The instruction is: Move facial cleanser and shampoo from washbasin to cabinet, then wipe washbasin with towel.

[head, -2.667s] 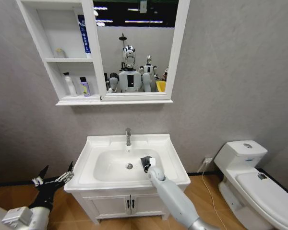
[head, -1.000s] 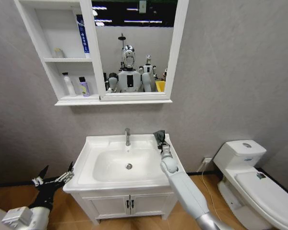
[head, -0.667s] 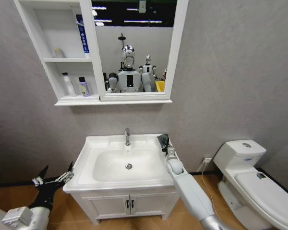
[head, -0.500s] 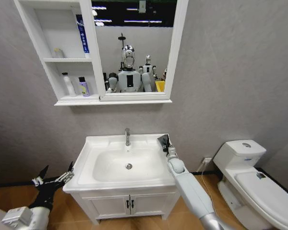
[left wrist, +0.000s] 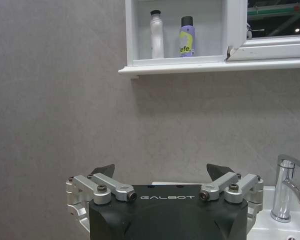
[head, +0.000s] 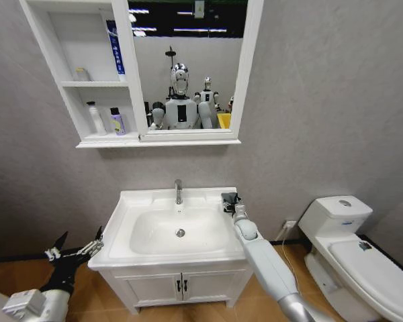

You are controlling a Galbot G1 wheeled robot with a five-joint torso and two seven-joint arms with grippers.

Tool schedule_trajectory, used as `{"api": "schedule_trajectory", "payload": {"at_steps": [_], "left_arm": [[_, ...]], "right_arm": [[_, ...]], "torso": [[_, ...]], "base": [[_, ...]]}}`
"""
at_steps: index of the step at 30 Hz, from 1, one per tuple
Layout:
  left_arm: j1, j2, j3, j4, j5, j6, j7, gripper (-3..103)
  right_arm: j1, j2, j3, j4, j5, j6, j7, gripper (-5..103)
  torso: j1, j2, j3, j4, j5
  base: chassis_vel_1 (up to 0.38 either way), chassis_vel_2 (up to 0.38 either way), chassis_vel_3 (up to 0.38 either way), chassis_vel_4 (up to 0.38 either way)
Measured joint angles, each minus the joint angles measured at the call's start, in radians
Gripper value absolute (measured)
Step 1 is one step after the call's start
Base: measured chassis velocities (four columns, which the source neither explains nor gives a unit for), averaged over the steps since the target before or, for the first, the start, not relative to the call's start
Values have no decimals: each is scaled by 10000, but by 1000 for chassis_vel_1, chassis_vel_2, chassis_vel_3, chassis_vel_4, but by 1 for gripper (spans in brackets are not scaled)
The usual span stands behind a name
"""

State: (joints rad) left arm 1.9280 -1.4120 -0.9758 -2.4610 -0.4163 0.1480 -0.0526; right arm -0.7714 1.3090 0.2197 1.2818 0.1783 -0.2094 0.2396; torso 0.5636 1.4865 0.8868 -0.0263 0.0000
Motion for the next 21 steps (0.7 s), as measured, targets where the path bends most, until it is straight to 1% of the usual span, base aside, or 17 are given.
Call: {"api": "schedule_trajectory", "payload": {"at_steps": [2,6,7,9,10,14,15,17,18,20,21], "left_arm": [[0,0,0,0,0,0,0,100],[0,0,0,0,0,0,0,100],[0,0,0,0,0,0,0,100],[0,0,0,0,0,0,0,100],[0,0,0,0,0,0,0,100],[0,0,1,0,0,0,1,100],[0,0,1,0,0,0,1,100],[0,0,0,0,0,0,-1,100],[0,0,0,0,0,0,-1,100],[0,0,0,0,0,-1,0,100],[0,0,0,0,0,-1,0,100]], "right_arm": [[-149,-43,37,426,-221,29,132,100],[-478,-154,111,1085,-448,28,302,100],[-810,-253,169,1616,-490,-9,431,100],[-1330,-422,279,2510,-400,-189,585,100],[-1330,-422,279,2510,-400,-189,585,100],[-2489,-700,538,4632,83,-787,847,100],[-2489,-700,538,4632,83,-787,847,100],[-3119,-742,736,5512,199,-1021,958,100],[-3119,-742,736,5512,199,-1021,958,100],[-3971,-814,1122,6470,319,-1270,1048,100],[-3971,-814,1122,6470,319,-1270,1048,100]], "torso": [[0,1,0,0,0],[0,0,0,0,-1],[0,0,0,0,0],[0,1,0,-1,0],[0,1,0,-1,0],[0,1,-1,-2,0],[0,1,-1,-2,0],[-1,1,-1,0,-1],[-1,1,-1,0,-1],[-1,1,-1,-1,1],[-1,1,-1,-1,1]], "base": [[0,0,0,0],[0,0,0,0],[0,0,0,0],[0,0,0,0],[0,0,0,0],[0,0,0,0],[0,0,0,0],[0,0,0,0],[0,0,0,0],[0,0,0,0],[0,0,0,0]]}}
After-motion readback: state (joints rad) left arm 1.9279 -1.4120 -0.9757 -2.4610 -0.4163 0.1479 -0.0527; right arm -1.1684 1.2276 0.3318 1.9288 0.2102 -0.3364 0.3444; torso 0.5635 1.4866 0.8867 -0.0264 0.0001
